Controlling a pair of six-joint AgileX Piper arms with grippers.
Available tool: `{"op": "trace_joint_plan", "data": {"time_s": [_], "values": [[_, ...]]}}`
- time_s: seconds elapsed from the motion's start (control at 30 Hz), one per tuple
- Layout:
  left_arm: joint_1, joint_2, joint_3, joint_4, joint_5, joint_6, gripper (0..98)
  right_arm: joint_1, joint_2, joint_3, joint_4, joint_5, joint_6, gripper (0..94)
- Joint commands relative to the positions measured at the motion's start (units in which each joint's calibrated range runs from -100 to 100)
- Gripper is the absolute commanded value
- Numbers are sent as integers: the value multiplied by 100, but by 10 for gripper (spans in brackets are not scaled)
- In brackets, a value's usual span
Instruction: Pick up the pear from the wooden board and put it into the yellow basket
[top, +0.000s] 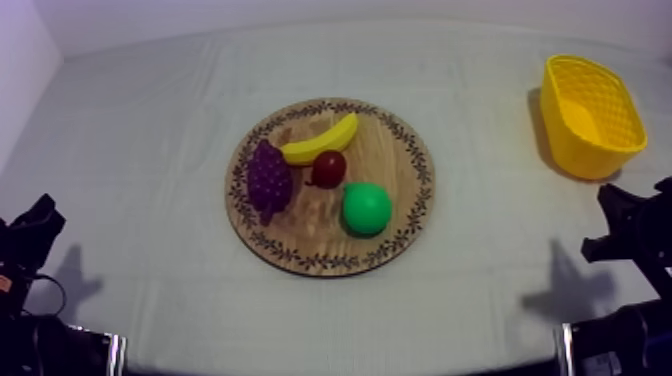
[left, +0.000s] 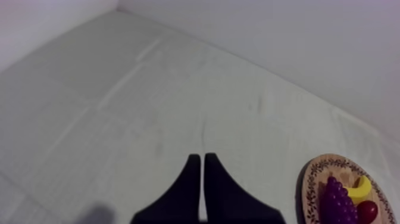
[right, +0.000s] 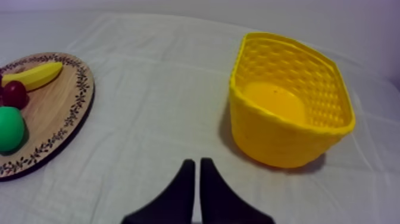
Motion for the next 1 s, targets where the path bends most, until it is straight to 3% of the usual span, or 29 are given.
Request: {"op": "trace_joint_plan", "data": {"time_s": [0.0,0.67,0.97], "values": [[-2,2,2,0,5,2,1,1,-3,-1,2,-1,2,4],[-2,2,2,0,5,2,1,1,-3,-1,2,-1,2,4],[-2,2,2,0,5,2,1,1,-3,-1,2,-1,-254,4]]}}
